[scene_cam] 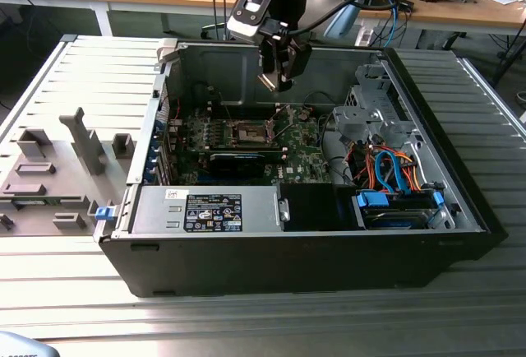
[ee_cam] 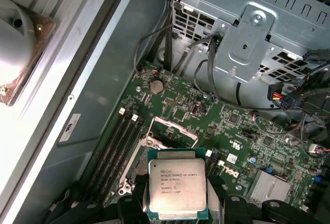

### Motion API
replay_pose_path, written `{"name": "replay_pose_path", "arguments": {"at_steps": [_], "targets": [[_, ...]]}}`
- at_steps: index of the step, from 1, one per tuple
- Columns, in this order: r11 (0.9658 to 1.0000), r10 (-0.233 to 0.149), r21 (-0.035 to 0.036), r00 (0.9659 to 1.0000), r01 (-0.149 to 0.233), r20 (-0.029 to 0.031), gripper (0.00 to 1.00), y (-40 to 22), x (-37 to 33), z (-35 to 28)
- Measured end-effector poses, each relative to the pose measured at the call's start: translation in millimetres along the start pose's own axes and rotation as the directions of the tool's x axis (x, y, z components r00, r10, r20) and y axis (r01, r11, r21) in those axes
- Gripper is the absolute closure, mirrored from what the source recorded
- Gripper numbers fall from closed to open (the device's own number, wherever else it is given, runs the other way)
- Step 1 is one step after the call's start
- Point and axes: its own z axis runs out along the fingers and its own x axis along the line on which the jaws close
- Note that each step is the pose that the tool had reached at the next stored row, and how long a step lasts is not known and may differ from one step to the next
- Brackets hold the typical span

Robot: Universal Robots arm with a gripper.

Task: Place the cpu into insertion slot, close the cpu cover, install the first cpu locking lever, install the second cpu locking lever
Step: 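Place the cpu into insertion slot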

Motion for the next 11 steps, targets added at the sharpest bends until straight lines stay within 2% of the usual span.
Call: {"name": "replay_pose_path", "arguments": {"at_steps": [11], "targets": [[0.9998, 0.022, -0.0005, 0.9998, -0.022, 0.002, 0.45, -0.1, -0.1, 0.0]]}}
